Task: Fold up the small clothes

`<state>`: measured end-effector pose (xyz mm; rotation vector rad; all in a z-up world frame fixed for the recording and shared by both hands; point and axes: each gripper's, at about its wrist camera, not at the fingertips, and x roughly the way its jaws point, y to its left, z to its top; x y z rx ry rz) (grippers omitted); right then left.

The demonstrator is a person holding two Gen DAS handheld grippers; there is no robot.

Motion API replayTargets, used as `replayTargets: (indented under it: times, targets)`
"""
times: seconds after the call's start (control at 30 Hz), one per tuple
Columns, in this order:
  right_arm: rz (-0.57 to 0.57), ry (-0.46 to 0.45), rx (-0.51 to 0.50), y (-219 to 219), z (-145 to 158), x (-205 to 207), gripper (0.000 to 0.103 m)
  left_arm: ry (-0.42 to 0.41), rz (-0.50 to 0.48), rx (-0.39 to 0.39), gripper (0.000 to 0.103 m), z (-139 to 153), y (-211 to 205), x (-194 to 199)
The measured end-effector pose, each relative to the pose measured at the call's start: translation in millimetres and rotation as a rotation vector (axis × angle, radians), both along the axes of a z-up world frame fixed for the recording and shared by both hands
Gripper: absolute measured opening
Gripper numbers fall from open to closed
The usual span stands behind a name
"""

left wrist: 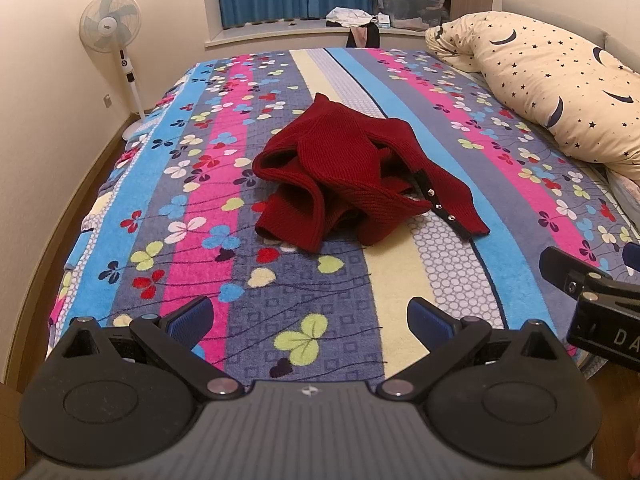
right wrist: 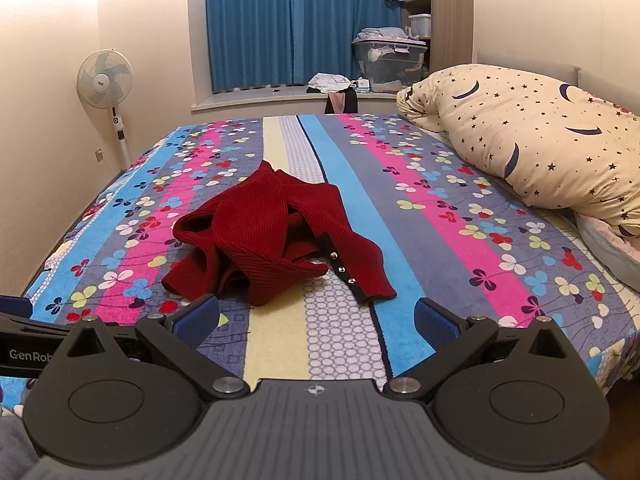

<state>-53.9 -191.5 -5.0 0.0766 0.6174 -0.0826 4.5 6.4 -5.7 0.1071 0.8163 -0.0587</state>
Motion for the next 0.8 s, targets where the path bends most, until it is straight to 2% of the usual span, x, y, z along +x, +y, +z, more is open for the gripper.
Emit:
replayTargets:
  times: [0.8]
  targets:
    - [0.006,0.011,0.011,1.5,-5.6,6.9,0.102,0.017,0.016,0.007,0.103,-7.9,-0.9,9.3]
